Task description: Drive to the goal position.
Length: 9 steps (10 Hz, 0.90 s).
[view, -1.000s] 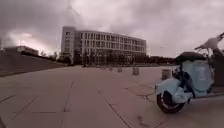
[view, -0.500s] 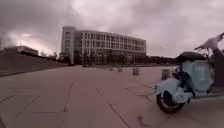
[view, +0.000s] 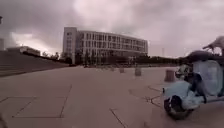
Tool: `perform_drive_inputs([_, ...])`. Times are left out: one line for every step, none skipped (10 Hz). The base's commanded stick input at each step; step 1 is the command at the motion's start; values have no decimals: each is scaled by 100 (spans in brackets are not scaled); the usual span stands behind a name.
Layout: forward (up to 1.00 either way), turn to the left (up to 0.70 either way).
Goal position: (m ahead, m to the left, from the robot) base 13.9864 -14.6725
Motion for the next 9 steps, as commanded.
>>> perform_drive_inputs([85,0])
perform_drive_inputs([85,0])
perform_drive_inputs([85,0])
perform_drive_inputs([34,0])
perform_drive_inputs([43,0])
perform_drive_inputs([85,0])
perform_drive_inputs([85,0])
perform_drive_inputs([85,0])
perform_drive_inputs([85,0])
